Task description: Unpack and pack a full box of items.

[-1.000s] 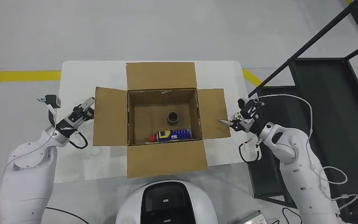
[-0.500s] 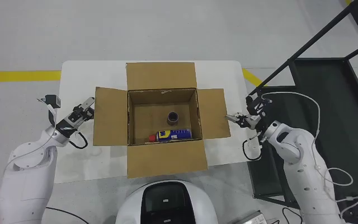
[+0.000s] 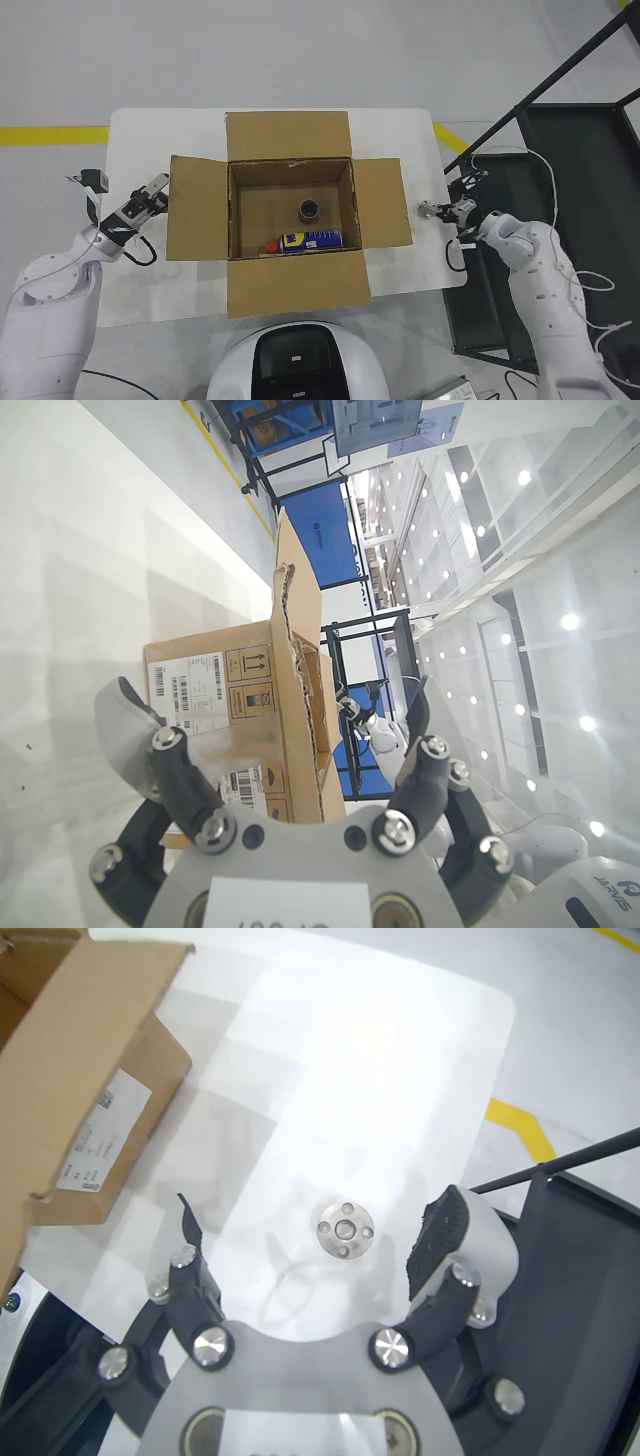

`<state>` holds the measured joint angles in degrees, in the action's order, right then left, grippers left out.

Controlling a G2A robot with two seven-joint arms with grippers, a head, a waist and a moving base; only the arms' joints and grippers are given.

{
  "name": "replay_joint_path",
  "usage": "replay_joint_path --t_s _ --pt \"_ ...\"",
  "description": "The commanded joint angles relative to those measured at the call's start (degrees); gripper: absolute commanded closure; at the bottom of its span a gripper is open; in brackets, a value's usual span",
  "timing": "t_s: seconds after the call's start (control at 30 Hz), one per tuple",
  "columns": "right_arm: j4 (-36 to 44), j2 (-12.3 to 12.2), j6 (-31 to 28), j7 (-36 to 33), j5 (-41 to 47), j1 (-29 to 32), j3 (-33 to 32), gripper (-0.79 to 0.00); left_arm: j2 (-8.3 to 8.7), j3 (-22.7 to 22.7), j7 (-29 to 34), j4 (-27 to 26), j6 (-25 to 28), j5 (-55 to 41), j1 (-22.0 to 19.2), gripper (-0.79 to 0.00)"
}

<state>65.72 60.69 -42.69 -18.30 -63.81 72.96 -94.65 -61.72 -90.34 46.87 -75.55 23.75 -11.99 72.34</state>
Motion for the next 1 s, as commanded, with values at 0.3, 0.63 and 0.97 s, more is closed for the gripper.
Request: replay_joint_path --t_s 0.3,0.63,0.97 --pt "-20.9 0.8 1.7 7.3 -6.5 -10.9 7.2 -0.785 0.0 0.0 0.0 0.0 0.0 0.0 0.0 -0.785" --pt "-29.4 1.5 2.0 10.1 -8.0 -15.7 11.1 -0.785 0.0 0.0 0.0 0.0 0.0 0.0 0.0 -0.785" --pt "-32.9 2.2 4.4 12.2 -10.5 -18.3 14.4 -0.785 0.0 0.0 0.0 0.0 0.0 0.0 0.0 -0.785"
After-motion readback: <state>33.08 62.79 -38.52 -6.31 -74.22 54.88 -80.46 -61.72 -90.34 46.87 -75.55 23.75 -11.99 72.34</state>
